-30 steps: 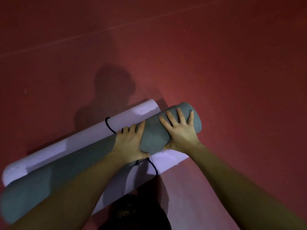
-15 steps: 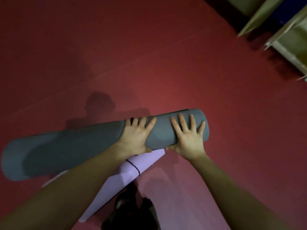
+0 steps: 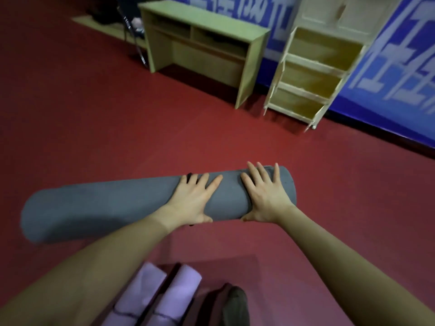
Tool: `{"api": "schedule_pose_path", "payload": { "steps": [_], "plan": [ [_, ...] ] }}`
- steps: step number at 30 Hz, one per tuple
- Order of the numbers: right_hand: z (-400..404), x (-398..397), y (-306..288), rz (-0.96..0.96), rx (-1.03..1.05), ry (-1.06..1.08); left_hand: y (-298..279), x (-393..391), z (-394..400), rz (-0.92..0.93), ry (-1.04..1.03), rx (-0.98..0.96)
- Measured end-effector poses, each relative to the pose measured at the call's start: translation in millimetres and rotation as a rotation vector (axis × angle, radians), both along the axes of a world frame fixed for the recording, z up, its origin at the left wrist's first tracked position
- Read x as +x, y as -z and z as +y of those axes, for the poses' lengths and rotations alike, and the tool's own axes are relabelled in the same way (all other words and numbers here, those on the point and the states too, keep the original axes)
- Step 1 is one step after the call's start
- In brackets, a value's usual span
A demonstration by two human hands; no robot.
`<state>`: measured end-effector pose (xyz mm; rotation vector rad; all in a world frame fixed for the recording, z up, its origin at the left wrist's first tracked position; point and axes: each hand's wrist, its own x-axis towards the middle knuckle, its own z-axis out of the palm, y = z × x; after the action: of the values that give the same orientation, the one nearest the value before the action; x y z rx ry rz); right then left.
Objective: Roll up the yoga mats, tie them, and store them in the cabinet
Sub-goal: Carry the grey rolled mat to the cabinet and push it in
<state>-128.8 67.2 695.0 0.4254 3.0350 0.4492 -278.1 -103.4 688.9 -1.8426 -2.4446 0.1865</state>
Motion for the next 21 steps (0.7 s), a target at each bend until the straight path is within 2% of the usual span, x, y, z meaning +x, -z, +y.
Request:
{"api": "schedule_pose_path", "payload": {
  "steps": [4,14,21],
  "plan": [
    [66.5,0.2,-31.2,0.038,0.034,0.038,-27.5,-9.7,73.6,0.025,0.050,0.031],
    [266.3,-4.6,-67.0,0.196,-0.014,0.132,-86.4,-39.5,292.1,0.109,0.157,0.051],
    [386.8,-17.1,-75.3,0.270,0.009,0.192,-93.9,-67.0,424.9,0.121,0.260,0.104]
  ]
}}
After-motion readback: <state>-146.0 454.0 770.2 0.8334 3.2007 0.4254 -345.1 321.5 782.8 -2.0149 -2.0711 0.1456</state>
